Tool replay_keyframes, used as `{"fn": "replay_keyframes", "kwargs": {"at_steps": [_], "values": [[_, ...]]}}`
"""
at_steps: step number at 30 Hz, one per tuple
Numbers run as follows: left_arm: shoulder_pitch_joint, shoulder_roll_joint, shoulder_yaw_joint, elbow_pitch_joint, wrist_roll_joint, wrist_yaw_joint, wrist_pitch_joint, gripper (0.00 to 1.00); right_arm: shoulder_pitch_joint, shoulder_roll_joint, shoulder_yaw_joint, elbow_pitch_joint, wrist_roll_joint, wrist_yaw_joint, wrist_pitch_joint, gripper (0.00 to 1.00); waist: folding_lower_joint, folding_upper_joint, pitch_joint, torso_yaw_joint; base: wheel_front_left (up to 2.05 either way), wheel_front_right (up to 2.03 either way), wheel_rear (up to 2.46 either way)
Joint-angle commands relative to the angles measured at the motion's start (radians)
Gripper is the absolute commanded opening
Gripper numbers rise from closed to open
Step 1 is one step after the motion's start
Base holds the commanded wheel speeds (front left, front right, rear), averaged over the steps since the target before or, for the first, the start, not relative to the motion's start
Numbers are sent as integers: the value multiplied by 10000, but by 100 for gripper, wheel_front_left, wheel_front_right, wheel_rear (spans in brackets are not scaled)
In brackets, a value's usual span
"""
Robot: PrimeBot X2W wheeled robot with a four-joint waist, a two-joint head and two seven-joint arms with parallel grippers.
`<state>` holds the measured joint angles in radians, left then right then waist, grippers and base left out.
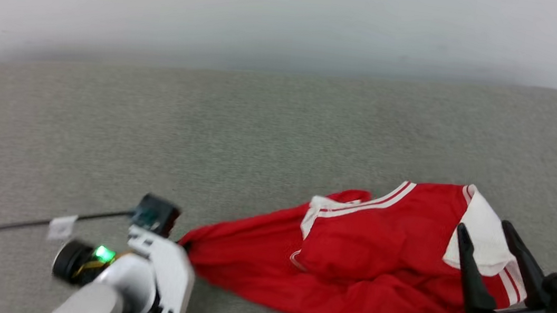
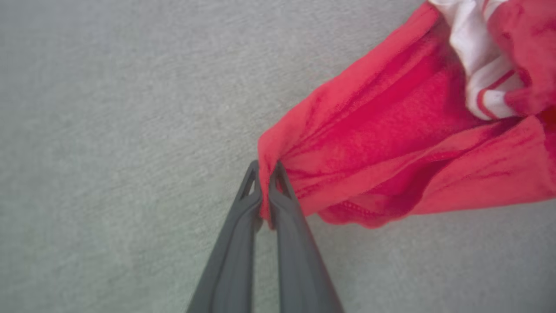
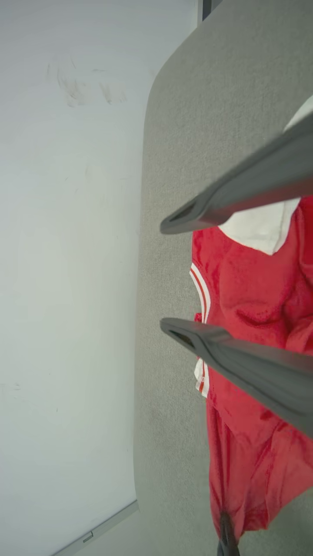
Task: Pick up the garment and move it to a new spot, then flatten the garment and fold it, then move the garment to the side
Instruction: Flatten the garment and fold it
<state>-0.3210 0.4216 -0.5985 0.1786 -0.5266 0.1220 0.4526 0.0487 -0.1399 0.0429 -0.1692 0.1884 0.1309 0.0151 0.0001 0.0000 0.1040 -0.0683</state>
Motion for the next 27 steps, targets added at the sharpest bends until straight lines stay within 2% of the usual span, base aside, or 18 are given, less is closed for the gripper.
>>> {"fn": "replay_keyframes", "kwargs": {"at_steps": [1, 3, 4, 7, 11, 12, 13, 14, 20, 27], "values": [[780, 145, 296, -335, -268, 431, -125, 0, 180, 42, -76, -148, -75, -3, 71, 100, -1, 0, -207, 376, 0, 0, 0], [1593, 264, 604, -586, -625, 854, -180, 0, 316, 83, -99, -239, -107, -3, 132, 100, -1, 0, -299, 517, 0, 0, 0], [1593, 264, 604, -586, -625, 854, -180, 0, 316, 83, -99, -239, -107, -3, 132, 100, -1, 0, -299, 517, 0, 0, 0], [2808, 282, 928, -821, -1105, 1349, -239, 0, 457, 129, -96, -370, -130, -3, 239, 100, -1, 0, -394, 617, 0, 0, 0], [4112, 61, 1109, -986, -1636, 1789, -367, 0, 596, 130, -75, -500, -156, -3, 348, 100, -1, 0, -543, 655, 0, 0, 0], [4272, -29, 1164, -1036, -1682, 1873, -488, 23, 598, 120, -89, -547, -156, -3, 376, 100, -1, 0, -567, 671, 0, 0, 0], [4385, -101, 1182, -1079, -1715, 1933, -600, 97, 604, 116, -91, -590, -156, -3, 424, 100, -1, 0, -585, 686, 0, 0, 0], [4430, -180, 1218, -1147, -1717, 1972, -763, 100, 620, 110, -88, -633, -176, -3, 422, 100, -1, 0, -617, 702, 0, 0, 0], [3779, -402, 1356, -1428, -1104, 2069, -1940, 100, 808, 194, -66, -666, -150, -3, 572, 100, -1, 0, -899, 708, 0, 0, 0], [2402, -512, 1015, -1674, -169, 1619, -2992, 100, 991, 323, -126, -628, -173, -3, 726, 100, -1, 0, -1042, 562, 0, 0, 0]]}}
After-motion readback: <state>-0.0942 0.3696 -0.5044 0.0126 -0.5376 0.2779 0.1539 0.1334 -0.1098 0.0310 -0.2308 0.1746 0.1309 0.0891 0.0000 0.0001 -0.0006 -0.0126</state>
